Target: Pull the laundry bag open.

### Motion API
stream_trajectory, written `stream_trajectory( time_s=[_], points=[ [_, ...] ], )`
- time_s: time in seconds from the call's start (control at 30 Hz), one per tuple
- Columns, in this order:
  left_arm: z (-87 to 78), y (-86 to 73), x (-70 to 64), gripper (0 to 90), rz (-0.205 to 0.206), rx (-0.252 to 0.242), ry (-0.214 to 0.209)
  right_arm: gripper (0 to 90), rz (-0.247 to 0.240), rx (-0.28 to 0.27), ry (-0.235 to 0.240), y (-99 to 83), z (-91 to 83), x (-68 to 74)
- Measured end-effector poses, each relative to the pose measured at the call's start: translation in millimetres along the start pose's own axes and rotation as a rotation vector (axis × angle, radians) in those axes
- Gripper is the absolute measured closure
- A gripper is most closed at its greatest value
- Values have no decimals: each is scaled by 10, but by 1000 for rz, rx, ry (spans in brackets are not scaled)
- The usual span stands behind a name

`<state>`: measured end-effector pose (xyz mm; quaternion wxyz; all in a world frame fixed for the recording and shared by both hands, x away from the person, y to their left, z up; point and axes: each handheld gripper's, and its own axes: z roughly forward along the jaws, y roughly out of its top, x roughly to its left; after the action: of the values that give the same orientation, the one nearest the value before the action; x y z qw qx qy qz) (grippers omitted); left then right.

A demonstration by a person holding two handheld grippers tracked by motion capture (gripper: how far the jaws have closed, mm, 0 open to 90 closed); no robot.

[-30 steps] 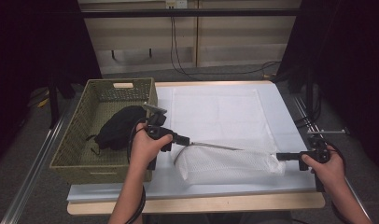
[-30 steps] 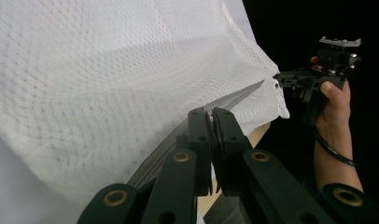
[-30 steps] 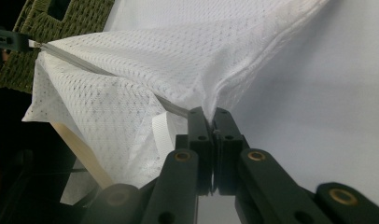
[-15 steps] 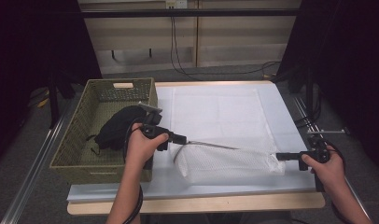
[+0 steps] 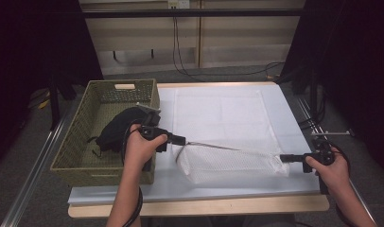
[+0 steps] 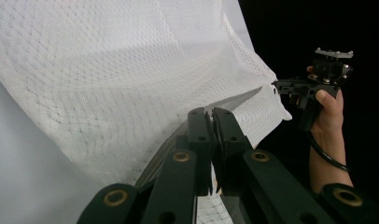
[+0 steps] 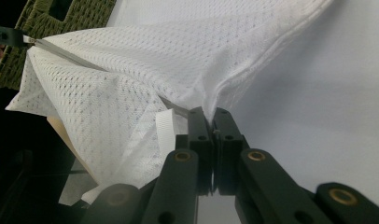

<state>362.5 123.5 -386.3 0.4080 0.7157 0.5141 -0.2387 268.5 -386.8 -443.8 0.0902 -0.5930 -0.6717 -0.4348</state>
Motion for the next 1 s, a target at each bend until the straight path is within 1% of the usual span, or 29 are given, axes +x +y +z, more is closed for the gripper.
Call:
stream_trajectory(
  time_s=[0.13,0.17,0.2,0.27,0.3,0.33,0.5,0.53,0.57,0.67,0.7,0.73,0.87,0.9,0.93,1.0],
  points=[
    [-9,2,7,868,1,6,-1,887,3,-1,8,2,0,-2],
    [-14,4,14,868,11,13,4,887,3,-2,7,2,0,-3],
    [-14,3,13,868,6,10,4,887,4,0,8,2,1,-3],
    [-14,4,15,868,10,12,5,887,4,0,10,2,0,-4],
    [-9,1,10,868,1,17,-3,887,5,0,9,3,0,-4],
    [-6,1,3,868,-4,14,1,888,9,-3,12,2,-1,-7],
    [-2,-3,-1,869,-4,15,4,887,8,-8,9,2,-7,-12],
    [-6,-2,3,868,1,15,8,887,10,-6,9,2,-5,-9],
    [-6,-4,3,868,-3,14,1,887,9,-6,10,2,-3,-8],
    [-21,-3,1,868,0,7,10,887,8,-3,7,4,1,-9],
    [-33,-3,5,868,-3,8,5,887,8,-5,0,4,1,-10],
    [-36,-5,7,868,-1,8,4,887,11,-7,12,2,-2,-25],
    [-36,-3,8,869,-5,14,0,887,10,-5,3,5,-6,-14],
    [-42,-4,9,868,-7,14,6,888,11,-7,8,4,-5,-15],
    [-42,-4,14,869,0,14,8,888,10,-7,6,4,-5,-15],
    [-43,-5,9,869,-2,16,6,888,9,-9,4,5,-5,-13]
  ],
)
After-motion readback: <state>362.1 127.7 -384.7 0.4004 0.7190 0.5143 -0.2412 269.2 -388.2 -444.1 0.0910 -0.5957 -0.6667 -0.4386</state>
